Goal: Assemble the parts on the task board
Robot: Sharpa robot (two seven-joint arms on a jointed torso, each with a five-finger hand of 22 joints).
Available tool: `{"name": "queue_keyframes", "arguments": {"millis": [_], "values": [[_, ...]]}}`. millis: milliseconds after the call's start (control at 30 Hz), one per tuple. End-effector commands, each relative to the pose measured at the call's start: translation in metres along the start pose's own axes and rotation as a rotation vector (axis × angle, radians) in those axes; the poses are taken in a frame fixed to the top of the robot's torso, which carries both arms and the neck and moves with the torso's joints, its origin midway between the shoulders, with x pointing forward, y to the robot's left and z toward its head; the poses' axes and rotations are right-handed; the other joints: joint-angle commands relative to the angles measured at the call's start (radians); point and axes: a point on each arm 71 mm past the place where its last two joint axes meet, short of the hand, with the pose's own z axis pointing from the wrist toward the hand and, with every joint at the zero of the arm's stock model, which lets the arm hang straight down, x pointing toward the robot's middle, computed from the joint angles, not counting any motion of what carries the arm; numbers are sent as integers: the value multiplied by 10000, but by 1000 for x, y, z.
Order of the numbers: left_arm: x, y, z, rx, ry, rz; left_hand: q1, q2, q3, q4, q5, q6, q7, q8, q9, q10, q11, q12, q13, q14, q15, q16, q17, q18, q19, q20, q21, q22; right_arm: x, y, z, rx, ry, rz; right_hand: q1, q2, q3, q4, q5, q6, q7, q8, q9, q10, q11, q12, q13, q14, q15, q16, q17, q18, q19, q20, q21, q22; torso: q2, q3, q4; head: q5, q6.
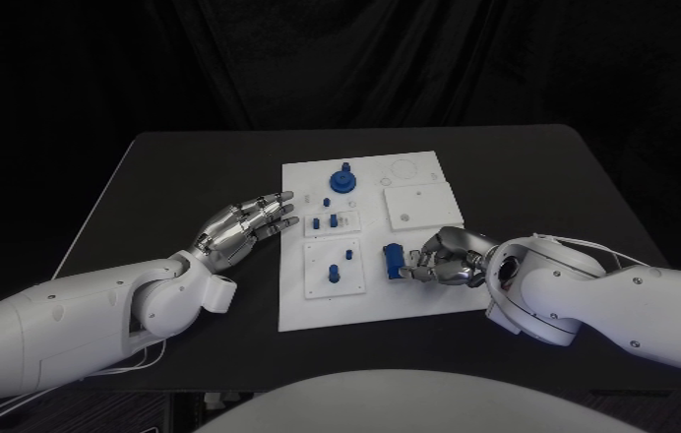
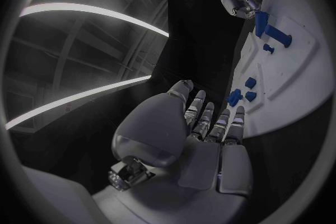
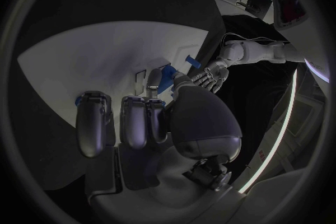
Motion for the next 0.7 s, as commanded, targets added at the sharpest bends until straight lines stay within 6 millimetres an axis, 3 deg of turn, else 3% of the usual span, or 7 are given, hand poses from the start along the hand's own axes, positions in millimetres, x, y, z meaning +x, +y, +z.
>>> {"name": "queue_keyframes", "arguments": {"millis": [33, 233, 367, 500, 600, 700], "values": [[1, -6, 0, 931, 104, -103, -114, 0, 51, -1, 69, -61, -5, -9, -12, -18, 54, -32, -10, -20, 21, -20, 1, -153, 31, 3, 45, -10, 1, 0, 1, -11, 40, -116, 1, 140, -9, 60, -12, -70, -11, 61, 48, 1037, -82, 55, 2631, 839, -100, 20, 1496, -33, 615, -93, 56, 2239, 0, -7, 8, -7, -1], [2, -6, 0, 919, 117, -112, -114, 0, 51, -1, 69, -61, -5, -9, -12, -18, 54, -32, -10, -20, 21, -20, 1, -153, 31, 3, 45, -10, -1, -3, 3, 107, -45, -117, 71, 499, 46, 94, 53, -163, -37, 167, 185, 1037, -105, 55, 2631, 838, -120, 19, 1489, -30, 611, -114, 45, 2235, 17, -2, 47, -41, -1], [2, -6, 0, 912, 119, -114, -114, 0, 51, -1, 69, -61, -5, -9, -12, -18, 54, -32, -10, -20, 21, -20, 1, -153, 31, 3, 45, -10, 0, -4, 4, 129, 49, -176, 868, 619, 387, -282, 426, -333, -90, 201, 284, 1037, -156, 55, 2631, 835, -162, 14, 1476, -30, 611, -150, 47, 2236, 25, -1, 46, -20, -1], [2, -6, 0, 904, 117, -113, -140, 0, 81, -3, 69, -49, 10, -6, -10, -25, 63, -27, -8, -19, 28, -12, 3, -159, 37, 3, 45, -7, 1, -3, 4, 101, 278, -288, 1727, 352, 748, -797, 953, -517, -96, 161, 328, 1037, -168, 55, 2631, 831, -180, 6, 1458, -27, 603, -177, 31, 2230, 18, -3, 26, -1, -1], [2, -6, 0, 899, 120, -115, -140, 0, 81, -3, 69, -49, 10, -6, -10, -25, 63, -27, -8, -19, 28, -12, 3, -159, 37, 3, 45, -7, 3, -3, 5, 86, 432, -363, 1887, 175, 792, -916, 895, -550, -77, 140, 328, 1037, -152, 55, 2631, 826, -170, -5, 1435, -24, 596, -172, 17, 2225, 15, -3, 19, 8, -1], [2, -5, 0, 891, 122, -117, -140, 0, 81, -3, 69, -49, 10, -6, -10, -25, 63, -27, -8, -19, 28, -12, 3, -159, 37, 3, 45, -7, 5, -2, 5, 73, 649, -469, 1883, 16, 756, -911, 513, -553, -44, 135, 332, 1037, -120, 55, 2631, 821, -145, -16, 1412, -16, 580, -153, -19, 2212, 16, -1, 24, 21, -1]]}}
